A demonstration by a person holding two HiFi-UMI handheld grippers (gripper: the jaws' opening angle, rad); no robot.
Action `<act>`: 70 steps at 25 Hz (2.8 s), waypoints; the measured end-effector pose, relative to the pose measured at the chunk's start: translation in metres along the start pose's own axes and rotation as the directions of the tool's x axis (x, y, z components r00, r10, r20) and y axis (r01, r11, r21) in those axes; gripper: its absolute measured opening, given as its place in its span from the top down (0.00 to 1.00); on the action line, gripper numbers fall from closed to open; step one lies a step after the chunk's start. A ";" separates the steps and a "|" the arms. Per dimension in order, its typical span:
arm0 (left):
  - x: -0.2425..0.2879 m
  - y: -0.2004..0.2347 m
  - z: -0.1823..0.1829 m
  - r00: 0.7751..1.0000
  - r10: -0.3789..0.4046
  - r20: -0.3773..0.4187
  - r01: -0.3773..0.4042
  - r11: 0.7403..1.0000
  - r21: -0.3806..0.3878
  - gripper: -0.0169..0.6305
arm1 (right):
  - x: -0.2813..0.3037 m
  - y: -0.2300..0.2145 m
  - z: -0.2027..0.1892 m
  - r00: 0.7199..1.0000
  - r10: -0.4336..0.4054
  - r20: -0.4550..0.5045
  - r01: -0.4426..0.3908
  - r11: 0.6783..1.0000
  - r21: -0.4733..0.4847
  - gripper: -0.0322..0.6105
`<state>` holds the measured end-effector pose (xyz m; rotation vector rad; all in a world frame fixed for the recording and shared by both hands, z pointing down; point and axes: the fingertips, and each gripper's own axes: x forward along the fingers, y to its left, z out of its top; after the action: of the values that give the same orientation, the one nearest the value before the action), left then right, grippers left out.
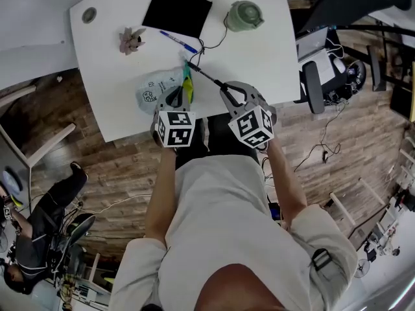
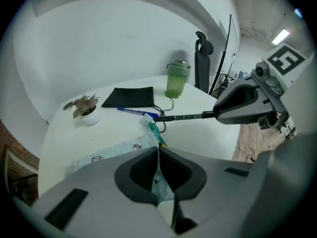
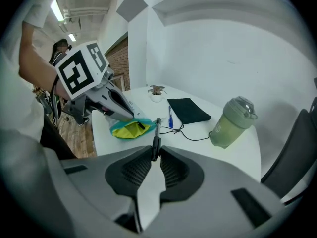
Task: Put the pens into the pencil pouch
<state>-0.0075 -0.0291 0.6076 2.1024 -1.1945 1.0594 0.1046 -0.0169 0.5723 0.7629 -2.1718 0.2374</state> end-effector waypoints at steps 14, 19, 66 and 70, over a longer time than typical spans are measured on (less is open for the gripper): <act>-0.016 0.016 0.013 0.998 -0.009 0.069 0.014 0.997 -0.071 0.97 | -0.022 0.018 0.013 0.993 0.115 0.015 -0.114 0.992 -0.048 0.86; -0.019 0.024 0.018 0.996 -0.007 0.089 0.014 0.997 -0.077 0.97 | -0.029 0.024 0.015 0.988 0.157 0.016 -0.155 0.985 -0.077 0.86; -0.050 0.027 0.029 0.983 -0.051 0.178 0.074 0.989 -0.125 0.97 | 0.079 0.082 0.068 0.874 0.485 0.001 -0.464 0.837 -0.288 0.86; -0.047 0.028 0.028 0.982 -0.052 0.180 0.076 0.989 -0.129 0.97 | 0.088 0.087 0.069 0.877 0.481 0.004 -0.459 0.840 -0.287 0.86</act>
<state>-0.0359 -0.0400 0.5541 2.1472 -1.2351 0.7537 -0.0344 -0.0148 0.5998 0.0662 -2.3736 0.1454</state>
